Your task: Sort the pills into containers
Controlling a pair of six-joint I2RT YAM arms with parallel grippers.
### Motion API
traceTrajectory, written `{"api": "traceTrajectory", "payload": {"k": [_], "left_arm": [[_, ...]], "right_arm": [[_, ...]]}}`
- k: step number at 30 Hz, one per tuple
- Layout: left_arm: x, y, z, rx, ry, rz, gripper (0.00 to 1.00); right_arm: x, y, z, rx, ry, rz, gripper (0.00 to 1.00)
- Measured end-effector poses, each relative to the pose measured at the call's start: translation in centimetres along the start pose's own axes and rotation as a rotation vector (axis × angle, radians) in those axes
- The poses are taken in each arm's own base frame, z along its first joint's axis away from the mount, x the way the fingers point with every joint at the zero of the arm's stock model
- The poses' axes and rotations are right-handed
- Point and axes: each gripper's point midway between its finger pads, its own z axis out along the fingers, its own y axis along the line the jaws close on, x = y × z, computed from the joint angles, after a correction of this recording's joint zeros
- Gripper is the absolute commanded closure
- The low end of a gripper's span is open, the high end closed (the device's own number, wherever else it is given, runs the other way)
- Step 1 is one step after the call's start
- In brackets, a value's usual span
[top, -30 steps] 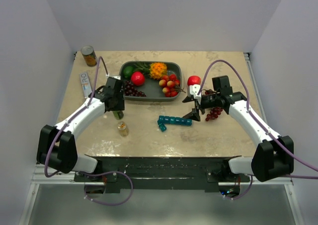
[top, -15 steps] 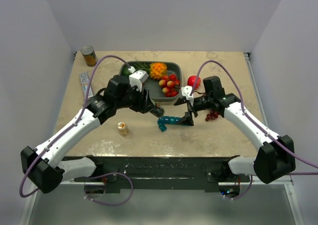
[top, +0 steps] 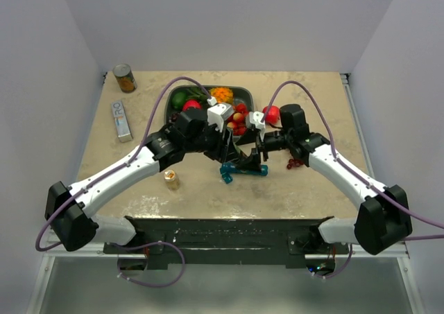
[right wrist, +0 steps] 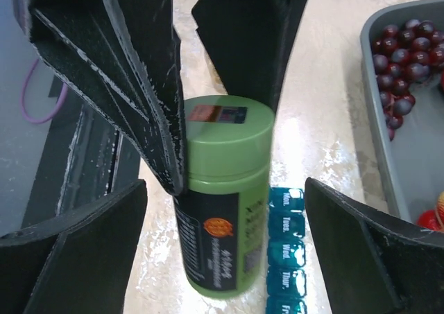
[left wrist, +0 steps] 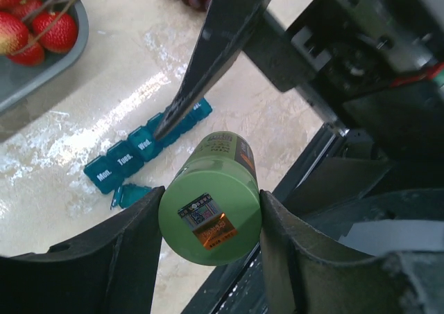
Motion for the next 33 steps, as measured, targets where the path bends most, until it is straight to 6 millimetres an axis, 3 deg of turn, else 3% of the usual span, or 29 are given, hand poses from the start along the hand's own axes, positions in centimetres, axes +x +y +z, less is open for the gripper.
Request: {"api": "traceTrajectory", "payload": {"k": [4,5,7,8,10,12,13,16,17,22,25,29,33], "left_arm": [[-1.2,-0.2,-0.1,-0.005,-0.046,-0.005,1.00],[-1.5,-0.2,-0.1,-0.007,-0.056,-0.007,1.00],[-1.7,-0.3,-0.3,-0.007,-0.066,-0.013,1.00],[-1.8,-0.4,-0.4,-0.004,-0.071,-0.016,1.00],[-1.9,-0.6,-0.6,0.001,-0.078,-0.020,1.00],[-2.0,-0.7,-0.9,0.000,-0.087,-0.024,0.86],[-1.9,-0.7,-1.0,0.001,-0.090,-0.024,0.62],[-1.7,-0.9,-1.6,0.008,-0.103,-0.022,0.24],[-1.7,-1.0,-1.8,0.013,-0.110,-0.018,0.21],[-3.2,-1.5,-5.2,0.067,-0.204,0.105,0.16],[-3.5,-2.1,-7.9,0.101,-0.270,0.291,0.16],[-1.1,-3.0,-9.3,0.202,-0.304,0.594,0.14],[1.6,-2.3,-8.2,0.252,-0.276,0.758,0.15]], "right_arm": [[0.4,0.2,0.5,-0.025,0.002,0.030,0.21],[0.5,0.3,0.7,-0.031,0.003,0.038,0.39],[0.7,0.3,0.8,-0.035,0.004,0.047,0.60],[0.7,0.3,0.8,-0.036,0.002,0.044,0.78],[0.5,0.5,0.8,-0.051,-0.006,0.044,0.92],[0.4,0.7,0.8,-0.063,-0.012,0.035,1.00],[0.3,0.7,0.8,-0.066,-0.013,0.032,1.00],[0.1,1.1,0.8,-0.089,-0.020,0.021,1.00],[0.0,1.2,0.9,-0.095,-0.023,0.012,1.00],[1.0,2.3,0.6,-0.144,-0.002,-0.013,1.00],[1.6,3.0,0.4,-0.171,0.020,-0.045,1.00],[2.2,3.5,0.1,-0.192,0.041,-0.089,1.00],[2.7,3.9,0.0,-0.207,0.053,-0.116,1.00]]}}
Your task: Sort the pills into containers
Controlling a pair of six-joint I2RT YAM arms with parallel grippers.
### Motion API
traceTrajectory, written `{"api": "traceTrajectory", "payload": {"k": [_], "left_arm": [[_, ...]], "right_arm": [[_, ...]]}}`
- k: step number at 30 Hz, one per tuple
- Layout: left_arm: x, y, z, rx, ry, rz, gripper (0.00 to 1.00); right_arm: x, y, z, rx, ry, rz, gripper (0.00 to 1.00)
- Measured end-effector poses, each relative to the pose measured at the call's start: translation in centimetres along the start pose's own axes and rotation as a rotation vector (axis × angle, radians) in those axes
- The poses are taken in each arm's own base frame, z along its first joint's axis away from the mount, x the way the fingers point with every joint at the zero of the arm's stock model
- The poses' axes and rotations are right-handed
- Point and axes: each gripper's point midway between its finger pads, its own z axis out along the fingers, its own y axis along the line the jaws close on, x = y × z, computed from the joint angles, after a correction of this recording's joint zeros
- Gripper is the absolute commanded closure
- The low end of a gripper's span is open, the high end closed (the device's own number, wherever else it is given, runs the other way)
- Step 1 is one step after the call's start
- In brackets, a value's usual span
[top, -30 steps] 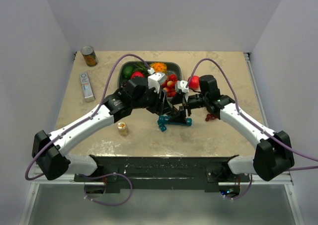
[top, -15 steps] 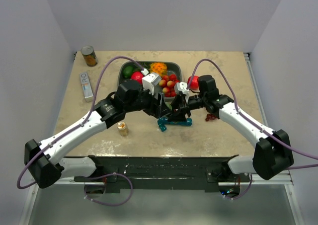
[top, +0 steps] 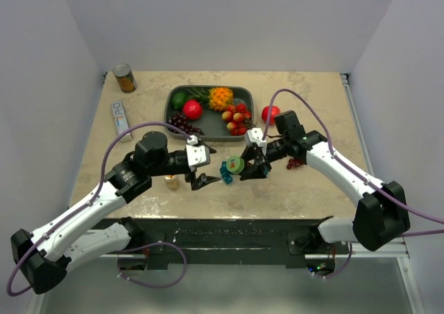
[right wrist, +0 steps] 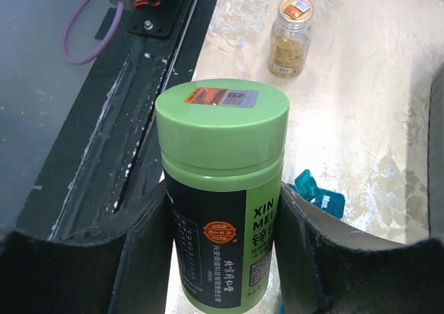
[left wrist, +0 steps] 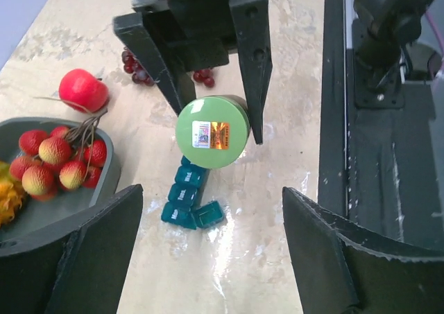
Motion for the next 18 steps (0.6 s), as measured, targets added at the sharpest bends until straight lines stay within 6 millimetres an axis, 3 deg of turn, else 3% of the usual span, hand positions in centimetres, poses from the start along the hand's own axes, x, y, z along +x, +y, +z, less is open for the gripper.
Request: {"api": "traceTrajectory", "payload": {"k": [3,8,18], "left_arm": [[1.2,-0.1,1.0,0.043,0.016,0.063,0.15],[1.2,0.0,2.7,0.084,-0.005,0.127,0.17],[2.9,-1.2,5.0,0.171,0.023,0.124,0.24]], "right_arm": [[0.1,0.3,0.1,-0.010,0.005,-0.011,1.00],[0.2,0.7,0.4,-0.027,0.009,-0.024,1.00],[0.2,0.7,0.6,-0.030,0.016,-0.034,1.00]]}}
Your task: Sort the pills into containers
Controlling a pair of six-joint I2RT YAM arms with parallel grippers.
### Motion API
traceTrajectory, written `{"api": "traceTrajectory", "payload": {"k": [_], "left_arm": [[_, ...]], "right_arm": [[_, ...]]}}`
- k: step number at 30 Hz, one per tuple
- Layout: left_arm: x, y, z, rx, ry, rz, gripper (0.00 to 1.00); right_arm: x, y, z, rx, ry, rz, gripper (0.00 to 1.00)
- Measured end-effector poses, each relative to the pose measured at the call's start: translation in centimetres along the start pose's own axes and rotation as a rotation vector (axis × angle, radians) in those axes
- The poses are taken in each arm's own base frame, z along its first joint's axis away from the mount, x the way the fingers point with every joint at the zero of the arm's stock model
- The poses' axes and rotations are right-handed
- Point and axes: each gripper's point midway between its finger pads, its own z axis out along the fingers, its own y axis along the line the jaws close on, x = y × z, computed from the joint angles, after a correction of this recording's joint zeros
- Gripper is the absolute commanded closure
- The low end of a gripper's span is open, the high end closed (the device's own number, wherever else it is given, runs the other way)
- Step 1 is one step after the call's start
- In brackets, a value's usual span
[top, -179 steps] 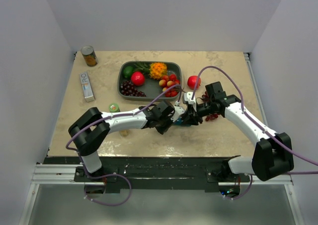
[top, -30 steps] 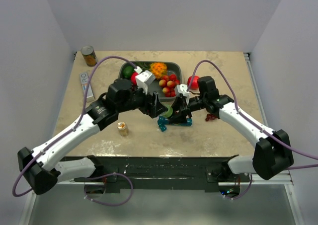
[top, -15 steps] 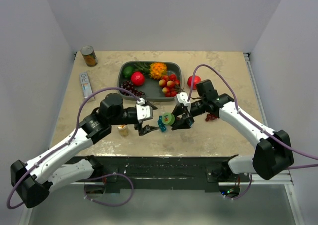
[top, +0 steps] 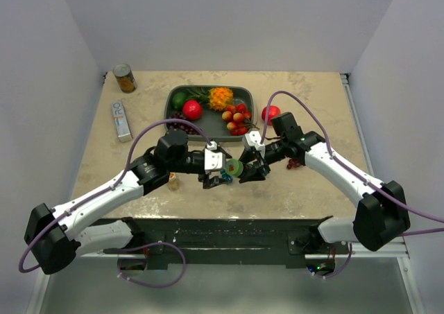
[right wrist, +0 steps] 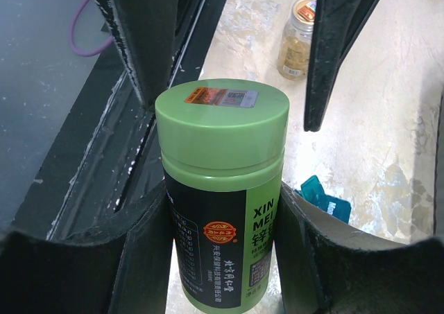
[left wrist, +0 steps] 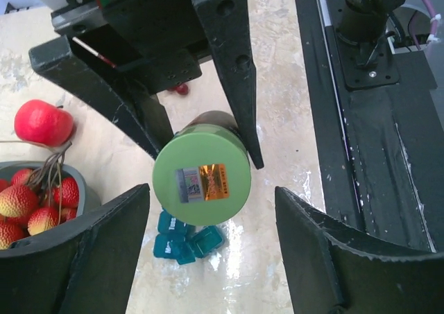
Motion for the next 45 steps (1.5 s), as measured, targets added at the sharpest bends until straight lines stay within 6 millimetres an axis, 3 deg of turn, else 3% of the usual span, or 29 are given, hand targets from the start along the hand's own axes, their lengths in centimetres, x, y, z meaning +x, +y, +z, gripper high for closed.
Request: {"api": "traceTrajectory", "payload": {"k": [10,22,25,26,28,29,31,34,37,45], "left_arm": [[-1.4,0.2,0.7,-0.003,-0.050,0.035,0.29],[-0.7,0.2,1.2,0.002,-0.024,0.015,0.32],[-0.8,0.2,1.2,0.003,-0.023,0.013,0.54],[-0.8,0.4,1.2,-0.002,-0.020,0.012,0.67],[-0.8,0.4,1.2,0.000,-0.011,0.000,0.78],[-0.8,0.5,1.3,-0.002,-0.007,-0.005,0.96],[-0.8,0.5,1.3,-0.006,0.000,-0.031,1.00],[-0.6,0.7,1.2,-0.041,0.014,-0.122,1.00],[-0.4,1.4,0.9,-0.130,0.029,-0.321,1.00],[0.0,2.5,0.1,-0.430,-0.028,-1.167,1.00]], "right_arm": [[0.6,-0.3,0.1,0.007,0.018,0.012,1.00],[0.6,-0.3,0.1,0.007,0.018,0.013,1.00],[0.6,-0.3,0.1,0.008,0.019,0.013,1.00],[0.6,-0.3,0.1,0.007,0.019,0.014,1.00],[0.6,-0.3,0.1,0.009,0.021,0.017,1.00],[0.6,-0.3,0.1,0.009,0.021,0.018,1.00],[0.6,-0.3,0.1,0.011,0.022,0.023,1.00],[0.7,-0.5,0.1,0.021,0.029,0.037,1.00],[0.7,-0.9,0.0,0.043,0.035,0.054,1.00],[-0.1,-2.2,-0.4,0.112,0.012,0.098,1.00]]}}
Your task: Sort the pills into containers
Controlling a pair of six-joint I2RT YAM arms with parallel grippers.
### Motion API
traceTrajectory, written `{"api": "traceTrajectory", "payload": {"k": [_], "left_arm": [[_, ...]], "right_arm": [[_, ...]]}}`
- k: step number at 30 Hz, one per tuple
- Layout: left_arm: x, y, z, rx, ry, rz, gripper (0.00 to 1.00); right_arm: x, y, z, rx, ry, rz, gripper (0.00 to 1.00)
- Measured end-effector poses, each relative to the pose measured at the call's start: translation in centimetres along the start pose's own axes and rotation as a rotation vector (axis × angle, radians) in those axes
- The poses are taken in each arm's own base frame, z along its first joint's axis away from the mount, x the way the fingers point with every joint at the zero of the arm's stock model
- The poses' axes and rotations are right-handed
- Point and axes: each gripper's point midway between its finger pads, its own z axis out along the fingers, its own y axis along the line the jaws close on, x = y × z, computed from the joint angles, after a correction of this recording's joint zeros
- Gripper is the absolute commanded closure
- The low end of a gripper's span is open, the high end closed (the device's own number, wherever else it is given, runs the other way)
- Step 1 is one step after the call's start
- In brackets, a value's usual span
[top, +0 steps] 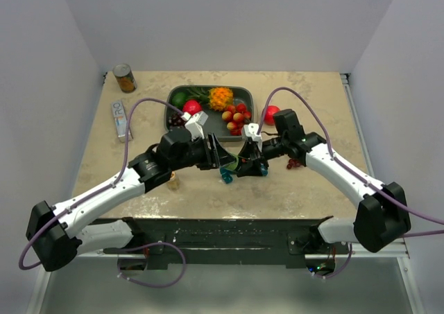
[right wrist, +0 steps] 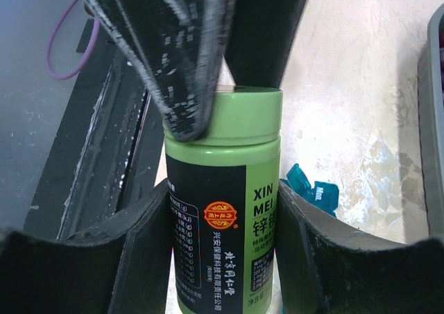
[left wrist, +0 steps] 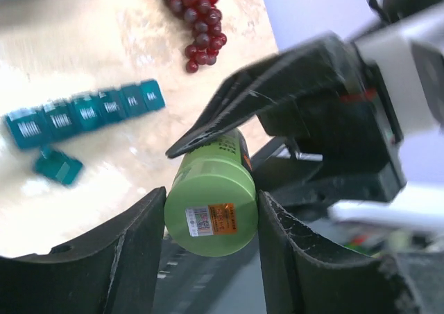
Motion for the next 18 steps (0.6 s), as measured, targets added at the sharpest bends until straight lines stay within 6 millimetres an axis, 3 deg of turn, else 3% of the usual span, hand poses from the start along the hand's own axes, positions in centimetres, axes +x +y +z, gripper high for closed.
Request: {"api": "traceTrajectory", "payload": {"k": [2,4,5,9,14,18], "left_arm": [[-0.1,0.2,0.1,-0.047,-0.010,-0.204,0.99],[-0.1,0.4,0.2,-0.076,-0.018,-0.308,0.62],[-0.1,0.5,0.3,-0.083,-0.019,-0.343,0.33],[0.0,-0.4,0.5,-0.041,0.004,-0.385,0.01],[-0.3,-2.6,-1.4,0.114,0.000,-0.240,0.01],[-0.3,-3.0,-4.1,0.182,-0.015,0.037,0.01]], "right_arm": [[-0.1,-0.1,-0.1,0.008,-0.004,0.015,1.00],[0.0,-0.2,-0.2,0.013,-0.005,0.025,1.00],[0.1,-0.2,-0.3,0.016,-0.005,0.029,1.00],[0.3,-1.4,-0.9,0.062,-0.004,0.025,1.00],[0.5,-2.5,-1.7,0.107,-0.004,0.017,1.00],[0.5,-2.5,-1.7,0.106,-0.003,0.006,1.00]]}}
